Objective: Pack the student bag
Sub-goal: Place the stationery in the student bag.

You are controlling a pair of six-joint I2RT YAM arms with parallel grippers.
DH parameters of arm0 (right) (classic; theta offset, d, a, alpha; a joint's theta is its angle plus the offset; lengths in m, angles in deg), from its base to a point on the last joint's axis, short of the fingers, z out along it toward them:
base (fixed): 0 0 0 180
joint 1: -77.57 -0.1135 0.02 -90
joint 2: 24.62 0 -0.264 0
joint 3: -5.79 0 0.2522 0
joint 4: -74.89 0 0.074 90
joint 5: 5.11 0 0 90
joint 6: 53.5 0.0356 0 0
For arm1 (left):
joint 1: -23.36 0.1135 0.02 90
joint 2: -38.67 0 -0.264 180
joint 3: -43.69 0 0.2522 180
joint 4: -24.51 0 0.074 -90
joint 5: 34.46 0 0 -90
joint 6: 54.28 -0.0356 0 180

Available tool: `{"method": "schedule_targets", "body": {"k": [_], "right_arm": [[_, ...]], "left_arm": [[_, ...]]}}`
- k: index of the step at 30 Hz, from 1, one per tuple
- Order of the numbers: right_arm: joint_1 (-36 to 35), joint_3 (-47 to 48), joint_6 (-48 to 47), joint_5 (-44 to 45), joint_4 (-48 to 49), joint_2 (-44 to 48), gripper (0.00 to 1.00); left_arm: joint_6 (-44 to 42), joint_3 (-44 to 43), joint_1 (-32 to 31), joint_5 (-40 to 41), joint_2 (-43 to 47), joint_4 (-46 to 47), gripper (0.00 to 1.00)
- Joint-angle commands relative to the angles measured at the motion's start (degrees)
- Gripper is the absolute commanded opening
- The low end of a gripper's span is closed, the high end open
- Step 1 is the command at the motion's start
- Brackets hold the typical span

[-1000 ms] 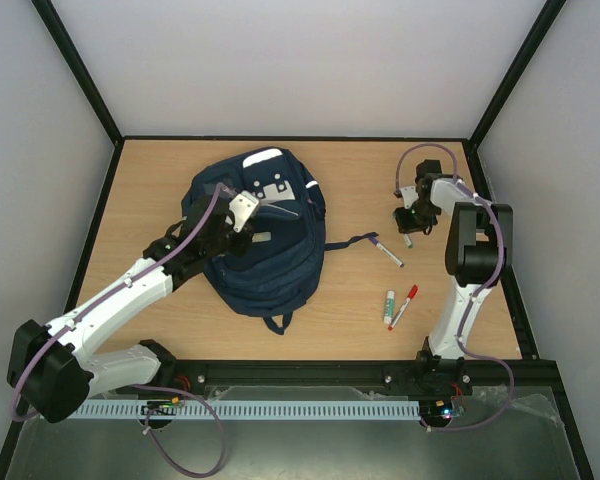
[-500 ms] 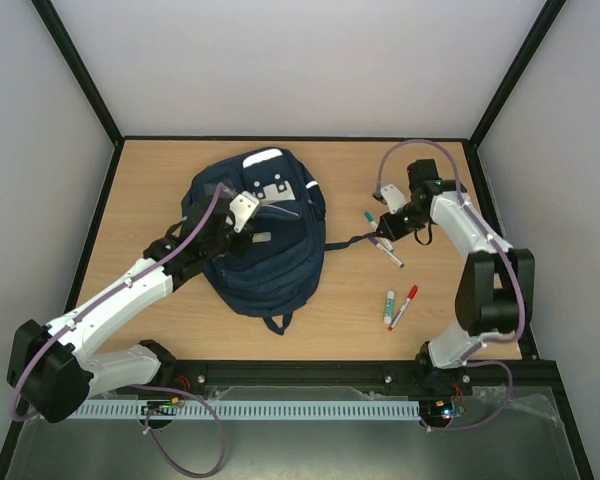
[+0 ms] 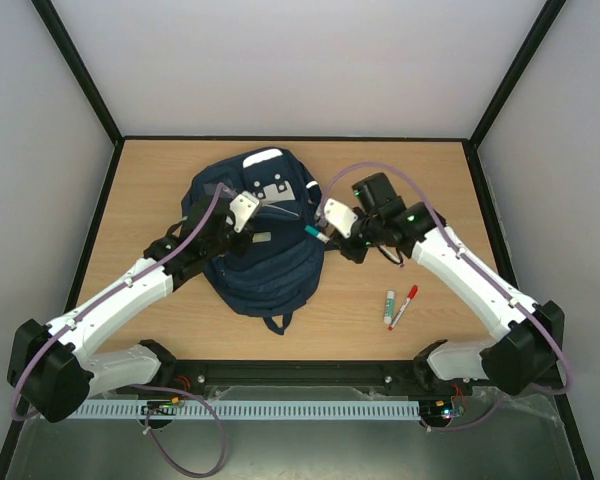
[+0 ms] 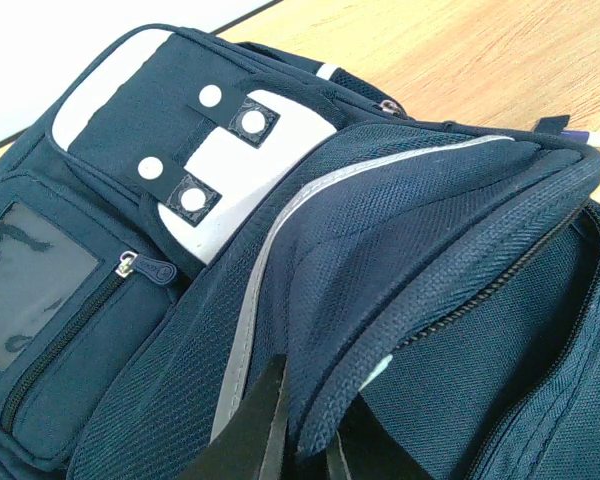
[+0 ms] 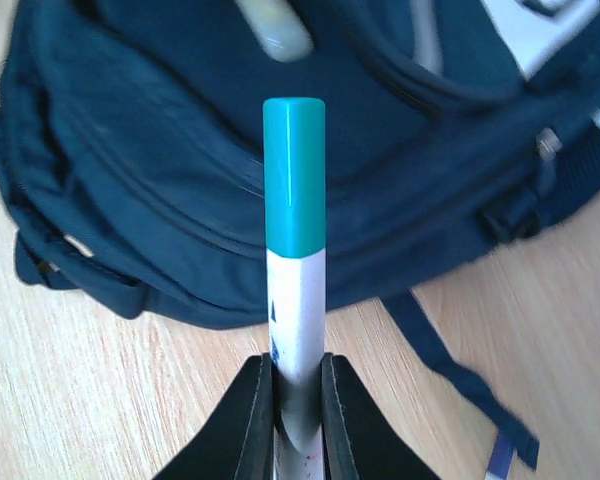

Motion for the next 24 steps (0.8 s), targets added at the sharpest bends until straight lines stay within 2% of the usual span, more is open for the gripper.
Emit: {"method": "schedule_targets", "body": {"k": [1, 6, 11, 18, 24], "right_arm": [[-8.5, -1.0, -7.0, 7.0, 0.8, 1.5, 0.03], [-20.2, -2.2, -10.9, 16.7, 4.5, 0.5, 0.03], [-30.1, -4.0, -15.9, 32.3, 11.2, -3.1, 0.03], [-32.4, -2.9, -20.7, 42.2, 23.4, -9.6, 0.01], [-32.4, -4.9, -27.0, 46.5, 34.2, -13.0, 0.01]], "left_arm": [[1.0, -0.5, -0.7, -1.9, 0.7, 4.9, 0.07], [1.0, -0.5, -0.9, -1.9, 0.7, 4.8, 0.07], [0.9, -0.4, -1.0, -1.7, 0.7, 4.8, 0.07], [1.0, -0.3, -1.0, -1.7, 0.7, 4.7, 0.07], [1.0, -0.3, -1.1, -1.8, 0.7, 4.7, 0.07]]}}
